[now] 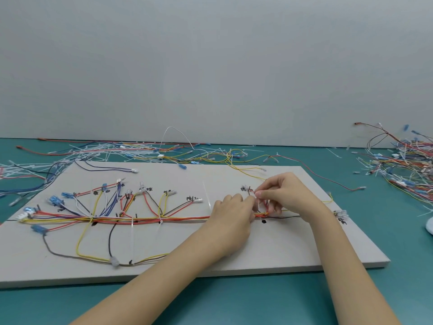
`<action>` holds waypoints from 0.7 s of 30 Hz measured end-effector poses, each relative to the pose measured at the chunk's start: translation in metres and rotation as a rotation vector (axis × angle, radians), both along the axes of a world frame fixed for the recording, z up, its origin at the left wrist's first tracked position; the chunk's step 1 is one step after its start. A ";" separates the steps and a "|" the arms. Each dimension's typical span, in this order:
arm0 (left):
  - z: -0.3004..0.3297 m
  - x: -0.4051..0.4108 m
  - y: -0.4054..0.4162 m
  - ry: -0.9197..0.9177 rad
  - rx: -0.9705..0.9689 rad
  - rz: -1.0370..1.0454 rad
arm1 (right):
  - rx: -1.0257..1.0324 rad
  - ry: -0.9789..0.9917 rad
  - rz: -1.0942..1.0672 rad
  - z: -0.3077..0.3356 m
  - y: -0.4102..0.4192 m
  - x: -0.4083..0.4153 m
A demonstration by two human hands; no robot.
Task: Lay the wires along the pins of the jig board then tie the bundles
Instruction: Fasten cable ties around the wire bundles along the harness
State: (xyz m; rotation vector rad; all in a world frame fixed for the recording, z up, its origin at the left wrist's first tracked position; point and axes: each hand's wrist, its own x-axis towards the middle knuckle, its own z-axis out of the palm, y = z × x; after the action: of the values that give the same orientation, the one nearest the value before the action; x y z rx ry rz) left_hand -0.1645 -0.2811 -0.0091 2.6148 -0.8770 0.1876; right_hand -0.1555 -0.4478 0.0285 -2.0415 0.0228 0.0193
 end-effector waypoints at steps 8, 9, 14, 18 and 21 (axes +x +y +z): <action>0.007 -0.004 0.004 0.110 -0.226 -0.220 | -0.018 0.061 0.036 0.002 0.000 -0.003; 0.008 -0.004 0.005 0.130 -0.220 -0.215 | -0.016 0.065 0.039 0.002 0.000 -0.003; 0.017 0.002 0.014 0.297 -0.157 -0.261 | -0.020 0.081 0.035 0.002 -0.003 -0.002; 0.017 0.004 0.015 0.357 -0.202 -0.260 | -0.022 0.090 0.041 0.001 -0.003 -0.001; 0.013 0.004 0.012 0.324 -0.241 -0.281 | -0.015 0.089 0.041 0.001 -0.004 -0.001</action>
State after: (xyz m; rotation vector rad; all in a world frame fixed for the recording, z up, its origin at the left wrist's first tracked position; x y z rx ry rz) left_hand -0.1608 -0.2686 0.0034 2.1897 -1.0178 -0.1900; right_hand -0.1568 -0.4515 0.0297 -2.0550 0.0370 0.1364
